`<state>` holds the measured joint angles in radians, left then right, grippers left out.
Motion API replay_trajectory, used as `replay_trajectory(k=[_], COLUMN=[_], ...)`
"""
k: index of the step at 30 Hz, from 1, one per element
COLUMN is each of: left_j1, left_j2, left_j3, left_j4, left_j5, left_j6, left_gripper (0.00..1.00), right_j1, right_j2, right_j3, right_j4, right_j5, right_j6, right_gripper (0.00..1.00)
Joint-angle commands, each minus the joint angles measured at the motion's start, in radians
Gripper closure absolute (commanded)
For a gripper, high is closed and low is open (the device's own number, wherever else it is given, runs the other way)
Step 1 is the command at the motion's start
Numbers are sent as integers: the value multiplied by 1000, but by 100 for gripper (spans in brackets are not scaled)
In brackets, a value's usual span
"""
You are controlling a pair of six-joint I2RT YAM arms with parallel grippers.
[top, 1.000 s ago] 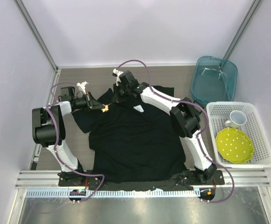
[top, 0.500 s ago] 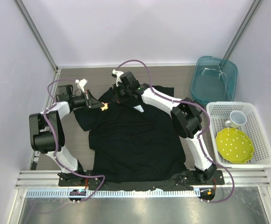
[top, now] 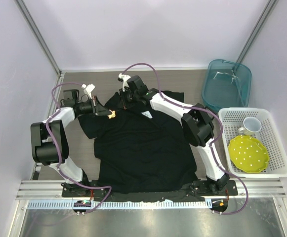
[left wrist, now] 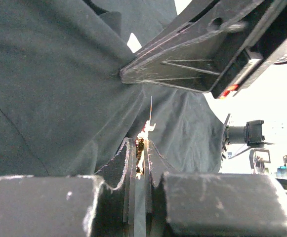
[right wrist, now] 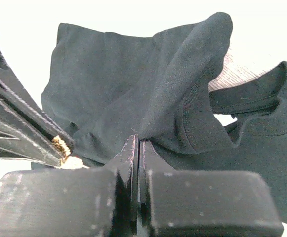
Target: Pin the brooch onto the clothing
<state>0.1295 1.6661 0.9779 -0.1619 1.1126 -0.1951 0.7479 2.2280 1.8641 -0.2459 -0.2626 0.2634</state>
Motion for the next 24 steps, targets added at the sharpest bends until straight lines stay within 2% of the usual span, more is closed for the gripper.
replay_trajectory(k=[1,11,24], left_j1=[-5,-8,-10], left_j2=[17,34,-19], left_j3=[44,65,35], left_j4=[-37,-42,-13], left_j5=[-20,-28,3], left_j6=[40,34,25], left_gripper=[98,98,98], right_j1=[10,15,18], right_j2=[-111,-122,-117], right_j3=[-3,-14,-19], right_j4=[59,65,60], right_j5=[-17,-18,3], right_j6=[-16,-26,-38], right_gripper=[99,99,99])
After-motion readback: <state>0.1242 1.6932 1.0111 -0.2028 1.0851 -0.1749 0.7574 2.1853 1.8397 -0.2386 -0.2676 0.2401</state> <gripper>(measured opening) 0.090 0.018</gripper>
